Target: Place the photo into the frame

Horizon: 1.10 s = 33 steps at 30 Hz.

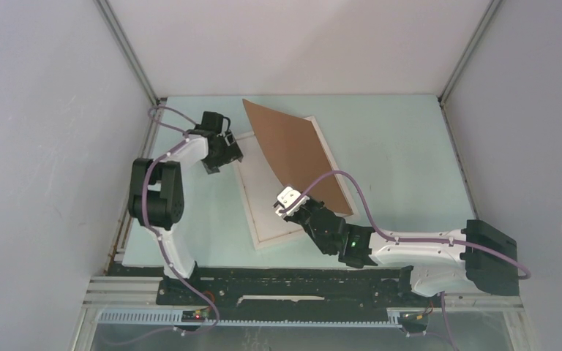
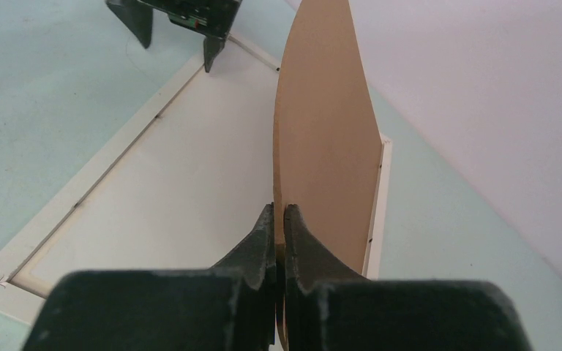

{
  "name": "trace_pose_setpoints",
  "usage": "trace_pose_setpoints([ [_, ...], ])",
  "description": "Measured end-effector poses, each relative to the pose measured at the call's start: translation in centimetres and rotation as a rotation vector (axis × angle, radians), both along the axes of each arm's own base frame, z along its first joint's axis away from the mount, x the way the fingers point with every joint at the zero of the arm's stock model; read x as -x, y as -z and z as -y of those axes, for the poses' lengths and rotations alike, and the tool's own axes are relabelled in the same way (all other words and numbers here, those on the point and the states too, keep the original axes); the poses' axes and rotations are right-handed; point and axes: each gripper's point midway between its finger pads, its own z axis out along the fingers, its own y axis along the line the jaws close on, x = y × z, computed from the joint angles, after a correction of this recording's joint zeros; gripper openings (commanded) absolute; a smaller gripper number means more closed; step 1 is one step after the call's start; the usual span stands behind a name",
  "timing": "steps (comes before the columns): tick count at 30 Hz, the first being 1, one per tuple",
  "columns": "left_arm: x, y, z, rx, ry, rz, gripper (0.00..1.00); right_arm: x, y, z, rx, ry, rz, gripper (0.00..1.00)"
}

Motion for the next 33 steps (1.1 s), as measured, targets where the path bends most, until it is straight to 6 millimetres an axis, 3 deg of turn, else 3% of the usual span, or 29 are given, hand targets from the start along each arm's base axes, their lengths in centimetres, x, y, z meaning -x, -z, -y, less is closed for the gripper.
trace_pose_setpoints([
  [4,2.6,-1.8,-0.5,0.018,-0.017,0.031,0.89,0.0,0.0,0.0,0.0,0.0,0.0,0.0],
  [8,3.7,-2.9,0.0,0.032,-0.011,0.067,0.83,0.0,0.0,0.0,0.0,0.0,0.0,0.0],
  [16,6.4,-0.7,2.6,0.034,0.043,-0.002,0.71,0.0,0.0,0.0,0.001,-0.001,-0.001,0.0],
  [24,8.5,1.5,2.9,0.049,0.027,-0.057,0.61,0.0,0.0,0.0,0.001,-0.001,-0.001,0.0],
  [33,8.4,1.5,3.7,0.096,0.015,-0.013,0.52,0.1,0.1,0.0,0.004,-0.003,-0.002,0.0],
])
